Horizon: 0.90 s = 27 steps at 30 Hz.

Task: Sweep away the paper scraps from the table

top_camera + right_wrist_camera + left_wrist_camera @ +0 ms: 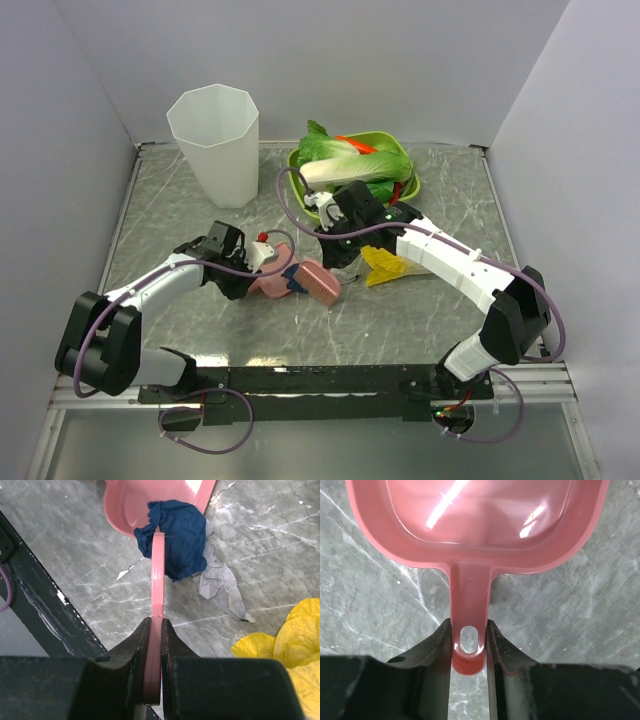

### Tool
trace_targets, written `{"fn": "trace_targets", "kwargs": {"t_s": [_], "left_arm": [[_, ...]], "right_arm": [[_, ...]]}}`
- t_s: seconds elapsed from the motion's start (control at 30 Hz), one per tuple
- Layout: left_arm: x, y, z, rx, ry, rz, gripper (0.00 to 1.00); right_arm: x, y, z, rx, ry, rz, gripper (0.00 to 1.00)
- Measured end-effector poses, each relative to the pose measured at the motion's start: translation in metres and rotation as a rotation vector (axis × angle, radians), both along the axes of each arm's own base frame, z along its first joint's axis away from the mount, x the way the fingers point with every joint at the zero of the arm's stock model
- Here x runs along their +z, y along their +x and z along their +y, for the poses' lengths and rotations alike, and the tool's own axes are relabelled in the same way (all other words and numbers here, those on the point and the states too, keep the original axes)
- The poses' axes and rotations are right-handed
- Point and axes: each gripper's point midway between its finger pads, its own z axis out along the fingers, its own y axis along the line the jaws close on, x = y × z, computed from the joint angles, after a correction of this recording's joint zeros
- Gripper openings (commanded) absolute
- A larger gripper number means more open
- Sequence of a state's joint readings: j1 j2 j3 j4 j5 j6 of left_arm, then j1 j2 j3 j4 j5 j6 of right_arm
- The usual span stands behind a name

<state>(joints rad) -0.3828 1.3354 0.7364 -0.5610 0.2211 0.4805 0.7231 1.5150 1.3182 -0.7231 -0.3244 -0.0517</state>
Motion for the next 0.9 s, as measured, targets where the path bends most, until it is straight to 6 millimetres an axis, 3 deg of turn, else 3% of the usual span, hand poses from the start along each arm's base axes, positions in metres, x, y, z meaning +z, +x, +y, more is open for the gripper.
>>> {"fn": "trace_targets", "kwargs": {"t_s": [0.33, 0.57, 0.9], "left_arm": [[0.001, -0.002, -0.004, 0.007, -0.023, 0.013, 0.01], [0.003, -0.002, 0.012, -0.107, 0.074, -0.015, 0.01], [0.026, -0.003, 0.03, -0.29, 0.218, -0.012, 0.01]], "right_arm": [[0.005, 0.004, -0.003, 0.021, -0.013, -0.036, 0.0], [0.036, 0.02, -0.013, -0.002, -0.042, -0.163, 0.0], [0.024, 0.041, -0.06, -0.083, -0.271, -0.294, 0.0]]}}
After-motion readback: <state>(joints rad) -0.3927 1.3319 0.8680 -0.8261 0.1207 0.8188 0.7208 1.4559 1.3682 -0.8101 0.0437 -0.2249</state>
